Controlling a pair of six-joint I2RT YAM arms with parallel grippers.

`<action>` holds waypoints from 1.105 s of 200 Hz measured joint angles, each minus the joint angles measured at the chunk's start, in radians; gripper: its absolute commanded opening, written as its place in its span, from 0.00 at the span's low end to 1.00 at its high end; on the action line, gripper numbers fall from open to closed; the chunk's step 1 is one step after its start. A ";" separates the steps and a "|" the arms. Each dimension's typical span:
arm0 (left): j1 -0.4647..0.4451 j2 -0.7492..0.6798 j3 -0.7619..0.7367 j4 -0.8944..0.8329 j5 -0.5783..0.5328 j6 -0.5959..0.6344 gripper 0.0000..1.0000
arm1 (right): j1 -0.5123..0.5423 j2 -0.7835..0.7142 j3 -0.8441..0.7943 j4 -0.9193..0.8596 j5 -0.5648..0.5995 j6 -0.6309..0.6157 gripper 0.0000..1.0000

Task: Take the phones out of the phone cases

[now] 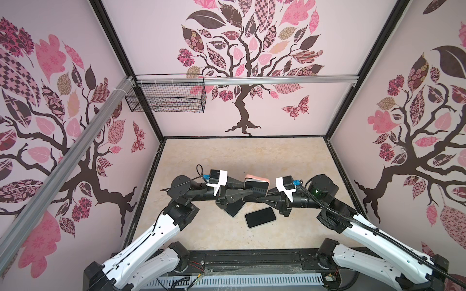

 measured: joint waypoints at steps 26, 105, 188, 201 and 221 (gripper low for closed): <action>0.000 -0.018 0.001 -0.055 -0.008 0.021 0.00 | 0.000 -0.008 0.000 -0.027 0.015 -0.051 0.00; -0.003 -0.076 0.007 -0.477 -0.043 0.347 0.00 | 0.004 -0.135 0.058 -0.169 0.184 -0.109 0.51; -0.022 0.001 0.156 -0.918 -0.216 0.829 0.00 | 0.004 0.031 0.245 -0.391 0.179 -0.092 0.56; -0.031 0.017 0.167 -0.949 -0.230 0.869 0.00 | 0.004 0.052 0.245 -0.412 0.166 -0.086 0.55; -0.035 0.029 0.170 -0.977 -0.241 0.908 0.00 | 0.004 0.075 0.245 -0.417 0.142 -0.064 0.53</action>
